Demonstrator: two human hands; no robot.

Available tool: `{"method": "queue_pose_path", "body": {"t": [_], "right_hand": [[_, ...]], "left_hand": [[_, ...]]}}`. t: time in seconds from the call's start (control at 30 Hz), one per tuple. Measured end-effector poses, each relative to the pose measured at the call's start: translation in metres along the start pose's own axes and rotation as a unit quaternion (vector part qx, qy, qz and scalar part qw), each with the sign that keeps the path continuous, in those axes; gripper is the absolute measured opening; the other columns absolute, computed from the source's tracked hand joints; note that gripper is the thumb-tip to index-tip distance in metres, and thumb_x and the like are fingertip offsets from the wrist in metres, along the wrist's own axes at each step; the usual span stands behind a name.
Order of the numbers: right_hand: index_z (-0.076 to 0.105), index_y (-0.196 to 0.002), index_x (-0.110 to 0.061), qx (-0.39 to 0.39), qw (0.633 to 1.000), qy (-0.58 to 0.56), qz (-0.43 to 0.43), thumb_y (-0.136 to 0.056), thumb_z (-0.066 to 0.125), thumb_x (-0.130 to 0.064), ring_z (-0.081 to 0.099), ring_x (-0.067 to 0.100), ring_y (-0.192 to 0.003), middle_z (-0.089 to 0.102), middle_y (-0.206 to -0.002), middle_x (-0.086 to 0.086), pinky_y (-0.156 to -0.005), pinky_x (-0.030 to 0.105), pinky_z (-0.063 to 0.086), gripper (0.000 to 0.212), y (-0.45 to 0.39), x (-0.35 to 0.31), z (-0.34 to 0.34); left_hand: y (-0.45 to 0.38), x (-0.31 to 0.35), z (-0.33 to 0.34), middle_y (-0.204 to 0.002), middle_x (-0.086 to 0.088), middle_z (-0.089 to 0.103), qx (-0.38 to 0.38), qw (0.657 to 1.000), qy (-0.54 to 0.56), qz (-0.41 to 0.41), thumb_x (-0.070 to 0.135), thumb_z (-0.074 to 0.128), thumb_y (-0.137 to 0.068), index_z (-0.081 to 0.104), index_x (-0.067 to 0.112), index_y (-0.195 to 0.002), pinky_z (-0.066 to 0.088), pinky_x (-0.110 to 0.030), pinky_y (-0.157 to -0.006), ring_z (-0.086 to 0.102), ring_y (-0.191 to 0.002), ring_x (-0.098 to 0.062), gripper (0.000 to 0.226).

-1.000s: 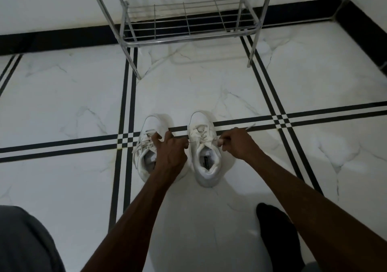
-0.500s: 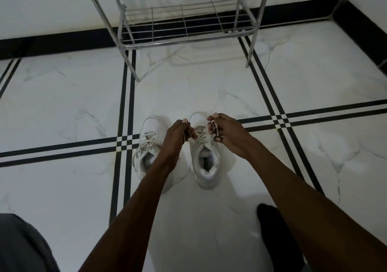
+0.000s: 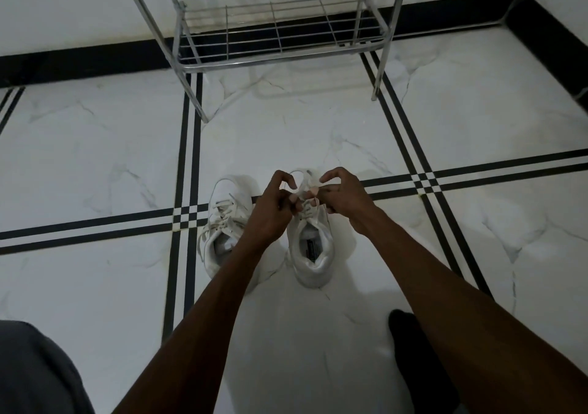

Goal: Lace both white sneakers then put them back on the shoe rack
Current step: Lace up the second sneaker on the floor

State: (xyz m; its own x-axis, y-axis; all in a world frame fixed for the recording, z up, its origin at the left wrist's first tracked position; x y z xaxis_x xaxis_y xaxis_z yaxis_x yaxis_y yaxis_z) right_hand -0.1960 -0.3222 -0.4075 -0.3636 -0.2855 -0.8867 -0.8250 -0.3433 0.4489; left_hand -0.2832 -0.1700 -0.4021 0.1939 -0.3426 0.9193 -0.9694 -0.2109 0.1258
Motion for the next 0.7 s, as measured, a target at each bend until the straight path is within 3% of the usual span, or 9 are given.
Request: {"method": "queue_pose_path", "body": {"t": [0.07, 0.13, 0.3, 0.37, 0.47, 0.53, 0.63, 0.7], "right_hand": [[0.07, -0.09, -0.014, 0.003, 1.0, 0.011, -0.017, -0.08, 0.08, -0.011, 0.071, 0.023, -0.083, 0.076, -0.093, 0.014, -0.064, 0.031, 0.055, 0.014, -0.003, 0.0, 0.003], [0.077, -0.09, -0.008, -0.025, 0.998, 0.028, -0.044, -0.083, 0.077, -0.009, 0.072, 0.024, -0.082, 0.076, -0.088, 0.013, -0.068, 0.031, 0.056, 0.008, -0.004, 0.0, 0.006], [0.076, -0.103, 0.001, -0.154, 0.984, 0.024, -0.086, -0.086, 0.076, -0.017, 0.072, 0.037, -0.1, 0.074, -0.101, 0.026, -0.091, 0.041, 0.057, 0.024, -0.001, 0.002, 0.008], [0.075, -0.1, 0.002, -0.151, 0.984, 0.012, -0.09, -0.082, 0.081, -0.024, 0.072, 0.038, -0.099, 0.073, -0.1, 0.028, -0.092, 0.043, 0.057, 0.032, 0.0, 0.0, 0.008], [0.08, -0.09, -0.006, -0.013, 0.996, 0.025, -0.085, -0.08, 0.081, -0.032, 0.074, 0.022, -0.076, 0.078, -0.083, 0.015, -0.08, 0.04, 0.061, 0.027, -0.003, 0.004, 0.012], [0.08, -0.092, -0.005, 0.034, 0.997, -0.021, -0.065, -0.082, 0.081, -0.026, 0.071, 0.02, -0.073, 0.078, -0.083, 0.015, -0.08, 0.04, 0.061, 0.023, -0.004, 0.009, 0.017], [0.078, -0.099, -0.001, -0.023, 0.996, -0.059, -0.066, -0.088, 0.075, -0.016, 0.07, 0.025, -0.079, 0.076, -0.094, 0.025, -0.085, 0.043, 0.059, 0.019, -0.001, 0.01, 0.015], [0.078, -0.101, -0.003, -0.079, 0.993, 0.005, -0.09, -0.087, 0.075, -0.013, 0.073, 0.026, -0.083, 0.076, -0.096, 0.022, -0.084, 0.038, 0.059, 0.018, 0.0, 0.005, 0.007]], "left_hand": [[0.0, 0.003, 0.001, -0.079, -0.016, 0.073, 0.012, 1.0, 0.0, -0.002, -0.005, 0.046, -0.097, 0.041, 0.01, -0.11, 0.05, -0.032, -0.067, 0.065, -0.067, -0.014, 0.021], [0.0, 0.005, 0.003, -0.077, -0.009, 0.074, 0.017, 1.0, -0.007, -0.002, -0.005, 0.049, -0.096, 0.039, 0.008, -0.112, 0.052, -0.029, -0.066, 0.067, -0.065, -0.01, 0.022], [-0.003, 0.001, 0.006, -0.086, -0.01, 0.077, 0.033, 0.998, -0.042, -0.022, -0.002, 0.055, -0.088, 0.034, 0.012, -0.119, 0.056, -0.052, -0.076, 0.071, -0.079, -0.03, 0.04], [-0.005, 0.0, 0.007, -0.088, -0.006, 0.077, 0.029, 0.998, -0.043, -0.019, -0.002, 0.057, -0.085, 0.033, 0.01, -0.124, 0.057, -0.046, -0.076, 0.072, -0.082, -0.027, 0.047], [-0.004, 0.001, 0.009, -0.081, 0.005, 0.075, 0.003, 1.0, 0.003, -0.019, 0.003, 0.06, -0.095, 0.033, 0.008, -0.13, 0.055, -0.021, -0.072, 0.071, -0.073, -0.004, 0.044], [-0.004, -0.003, 0.01, -0.082, -0.003, 0.076, 0.0, 0.999, 0.039, -0.037, 0.006, 0.06, -0.099, 0.034, 0.008, -0.132, 0.053, -0.013, -0.067, 0.069, -0.068, 0.001, 0.042], [-0.005, -0.013, 0.005, -0.098, -0.023, 0.075, 0.023, 0.993, 0.081, -0.08, -0.001, 0.058, -0.098, 0.036, 0.005, -0.135, 0.052, -0.012, -0.064, 0.069, -0.071, -0.004, 0.044], [-0.005, -0.016, 0.001, -0.096, -0.018, 0.074, 0.024, 0.992, 0.074, -0.099, -0.003, 0.06, -0.095, 0.04, 0.006, -0.134, 0.049, -0.011, -0.058, 0.067, -0.065, 0.001, 0.045]]}}
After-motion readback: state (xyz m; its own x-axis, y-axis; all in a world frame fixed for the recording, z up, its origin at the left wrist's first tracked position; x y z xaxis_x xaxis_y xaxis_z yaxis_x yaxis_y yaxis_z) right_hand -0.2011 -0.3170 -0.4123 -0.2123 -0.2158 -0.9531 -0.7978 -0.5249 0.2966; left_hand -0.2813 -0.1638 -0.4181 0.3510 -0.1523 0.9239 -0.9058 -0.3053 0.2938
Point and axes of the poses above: each hand's wrist, its own y-axis away from the middle knuckle, its own z-axis out of the palm, x = y × z, the point moved 2 cm from there along -y, towards the middle knuckle
